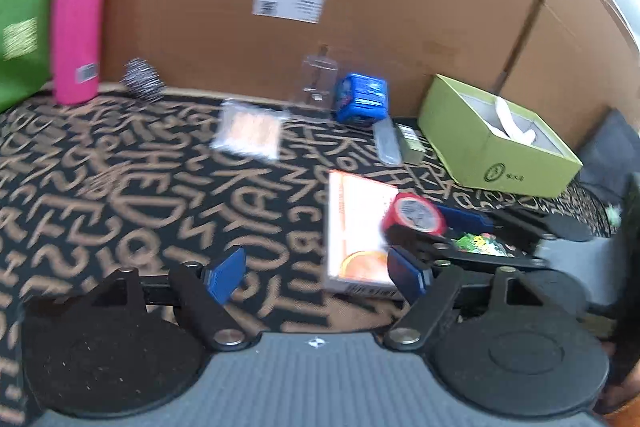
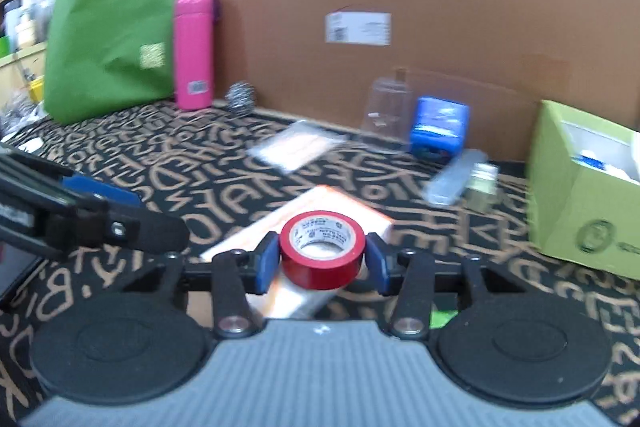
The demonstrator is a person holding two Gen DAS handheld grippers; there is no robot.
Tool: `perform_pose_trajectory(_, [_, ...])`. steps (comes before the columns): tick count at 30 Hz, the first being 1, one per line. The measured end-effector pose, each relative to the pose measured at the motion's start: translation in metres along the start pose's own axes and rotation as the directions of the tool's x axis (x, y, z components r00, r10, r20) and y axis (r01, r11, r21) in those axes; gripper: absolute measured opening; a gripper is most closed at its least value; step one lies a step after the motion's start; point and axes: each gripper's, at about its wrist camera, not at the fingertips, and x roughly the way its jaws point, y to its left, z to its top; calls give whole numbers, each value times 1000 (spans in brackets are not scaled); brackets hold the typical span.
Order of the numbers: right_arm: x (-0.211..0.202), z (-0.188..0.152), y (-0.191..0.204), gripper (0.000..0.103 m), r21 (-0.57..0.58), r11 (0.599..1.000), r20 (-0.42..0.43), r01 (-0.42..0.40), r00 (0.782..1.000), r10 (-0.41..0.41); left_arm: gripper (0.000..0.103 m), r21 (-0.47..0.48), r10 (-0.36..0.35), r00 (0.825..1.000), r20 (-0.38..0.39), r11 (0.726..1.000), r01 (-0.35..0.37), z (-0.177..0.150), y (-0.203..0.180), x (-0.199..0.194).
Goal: Organize objects
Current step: 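Carry the red tape and white box into the shoebox and open both tools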
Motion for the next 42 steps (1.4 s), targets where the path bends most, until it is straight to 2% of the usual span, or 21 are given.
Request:
perform_pose_trajectory(2, [-15, -4, -15, 46, 32, 998, 9, 54, 998, -54, 84, 35, -12, 1000, -8, 999, 12, 4, -13, 18])
perform_pose_trajectory(7, [-44, -16, -50, 46, 126, 977, 1, 170, 985, -172, 84, 115, -36, 995, -94, 992, 47, 6, -42, 62])
perform_pose_trajectory(12, [-49, -25, -67, 46, 164, 965, -14, 204, 979, -205, 83, 219, 77, 995, -62, 974, -61, 7, -58, 85])
perform_pose_trajectory(13, [-49, -26, -69, 46, 168, 965, -14, 203, 979, -203, 74, 243, 97, 994, -57, 967, -80, 6, -60, 88])
perform_pose_trajectory(14, [-48, -27, -69, 46, 172, 965, -13, 200, 979, -201, 70, 264, 108, 993, -46, 960, -92, 7, -62, 87])
perform_pose_trajectory(18, [-49, -29, -74, 46, 183, 964, -7, 195, 980, -197, 69, 206, 61, 996, -72, 978, -45, 12, -60, 77])
perform_pose_trajectory(22, [-56, -26, -81, 46, 193, 961, 17, 198, 979, -205, 69, 213, 11, 1000, -3, 977, -10, 25, -76, 55])
perform_pose_trajectory(25, [-66, -17, -94, 46, 197, 956, 50, 216, 972, -230, 69, 234, -55, 997, 45, 971, 43, 42, -94, 44])
perform_pose_trajectory(30, [-86, 5, -126, 46, 192, 938, 106, 289, 944, -313, 69, 278, -158, 984, 85, 952, 129, 84, -140, 42])
perform_pose_trajectory(35, [-91, 26, -171, 46, 171, 898, 116, 405, 897, -427, 70, 292, -234, 969, 74, 935, 203, 119, -189, 68])
perform_pose_trajectory(40, [-74, 36, -227, 46, 202, 857, 82, 474, 864, -497, 70, 331, -191, 978, 77, 931, 156, 137, -228, 122])
perform_pose_trajectory(42, [-64, 37, -246, 46, 214, 848, 62, 484, 860, -506, 70, 336, -177, 982, 66, 931, 145, 140, -238, 144])
